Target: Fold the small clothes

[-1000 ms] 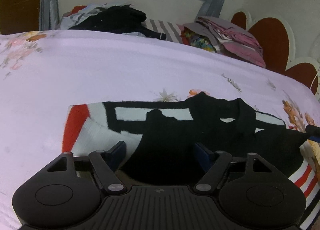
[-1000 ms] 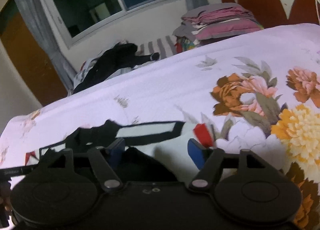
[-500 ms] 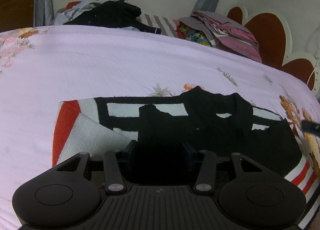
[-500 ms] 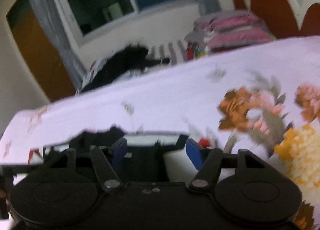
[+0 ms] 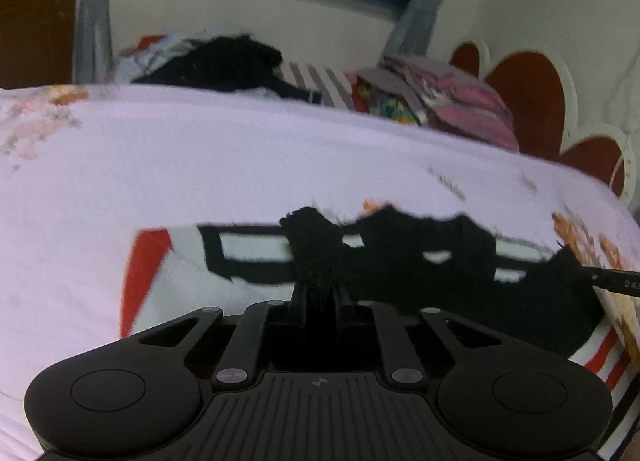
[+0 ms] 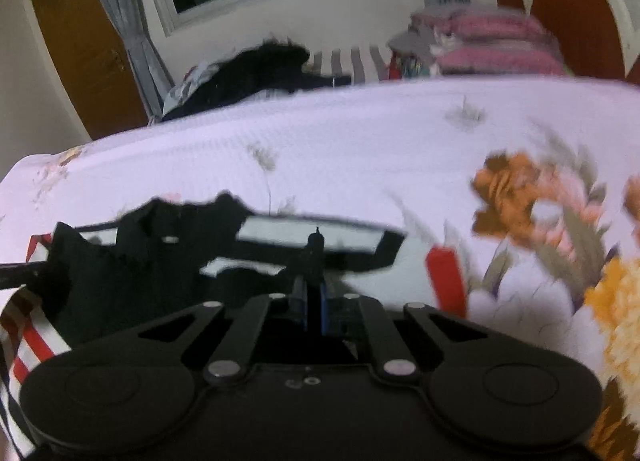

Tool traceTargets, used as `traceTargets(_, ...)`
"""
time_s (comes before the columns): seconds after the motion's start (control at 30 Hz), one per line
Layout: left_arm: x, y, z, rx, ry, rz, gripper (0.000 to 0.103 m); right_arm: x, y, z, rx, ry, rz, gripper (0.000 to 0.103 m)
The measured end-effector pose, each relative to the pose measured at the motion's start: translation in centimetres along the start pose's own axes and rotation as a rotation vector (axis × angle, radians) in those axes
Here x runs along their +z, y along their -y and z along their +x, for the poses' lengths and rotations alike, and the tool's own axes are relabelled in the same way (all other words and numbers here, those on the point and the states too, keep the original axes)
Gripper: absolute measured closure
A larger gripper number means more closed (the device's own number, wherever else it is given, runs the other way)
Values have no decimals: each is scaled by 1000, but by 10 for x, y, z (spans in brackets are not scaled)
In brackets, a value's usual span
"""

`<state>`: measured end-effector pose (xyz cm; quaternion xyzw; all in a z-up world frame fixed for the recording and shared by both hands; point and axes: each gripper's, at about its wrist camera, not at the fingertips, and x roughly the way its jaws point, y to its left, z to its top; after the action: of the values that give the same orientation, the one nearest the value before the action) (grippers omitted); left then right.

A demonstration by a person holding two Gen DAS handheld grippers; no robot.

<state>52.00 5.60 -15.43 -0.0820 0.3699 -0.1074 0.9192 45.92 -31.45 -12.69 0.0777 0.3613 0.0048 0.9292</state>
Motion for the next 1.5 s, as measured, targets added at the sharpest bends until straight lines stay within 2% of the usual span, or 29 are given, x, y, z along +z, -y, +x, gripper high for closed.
traceTargets(0.1, 8, -6, -4, 31, 46, -23, 92, 11, -1, -8, -29, 75, -5, 97)
traceTargets(0.17, 10, -15, -1, 57, 52, -57, 92, 18, -1, -4, -47, 89, -1, 97)
traceTargets(0.3, -2, -20, 18, 90, -3, -41, 92, 14, 9, 22, -63, 9, 52, 97)
traceTargets(0.4, -6, -19, 22, 95, 3, -32, 92, 0, 18, 35, -97, -40, 66, 97)
traceTargets(0.47, -3, -17, 24, 102, -4, -18, 91, -3, 20, 37, -95, -35, 80, 98)
traceTargets(0.5, -3, -15, 24, 104, -8, -10, 90, -2, 19, 36, -102, -34, 82, 96)
traceTargets(0.57, -3, -10, 18, 117, -6, 29, 86, -2, 14, 30, -129, -23, 69, 87)
traceTargets(0.63, -3, -11, 8, 131, 0, 13, 66, -2, 13, 20, -127, -3, 73, 84)
traceTargets(0.67, -4, -13, 2, 139, 11, -1, 61, -2, 13, 14, -130, 4, 75, 83)
traceTargets(0.7, -6, -15, -5, 145, 24, -17, 49, -3, 12, 8, -138, 13, 74, 80)
traceTargets(0.73, -9, -17, -12, 150, 37, -31, 44, -4, 11, 2, -138, 25, 70, 80)
traceTargets(0.87, -19, -15, -39, 122, 72, -27, 44, -11, -1, -18, -104, 47, 24, 79)
traceTargets(1.07, -40, 12, -54, 12, 70, 19, 44, -26, -28, -18, -39, 5, -7, 80)
traceTargets(1.17, -51, 13, -46, 50, 45, 51, 44, -37, -36, -15, -47, -21, -27, 79)
traceTargets(1.23, -56, -3, -39, 92, 12, 3, 44, -42, -36, -16, -80, -30, -55, 78)
traceTargets(1.3, -61, -15, -42, 88, 32, -28, 45, -46, -28, -17, -98, -39, -54, 78)
traceTargets(1.4, -64, -16, -46, 95, 33, -9, 45, -54, -17, -21, -138, -28, -66, 79)
traceTargets(1.5, -66, -19, -49, 100, 38, -40, 45, -59, -11, -27, -148, -30, -65, 80)
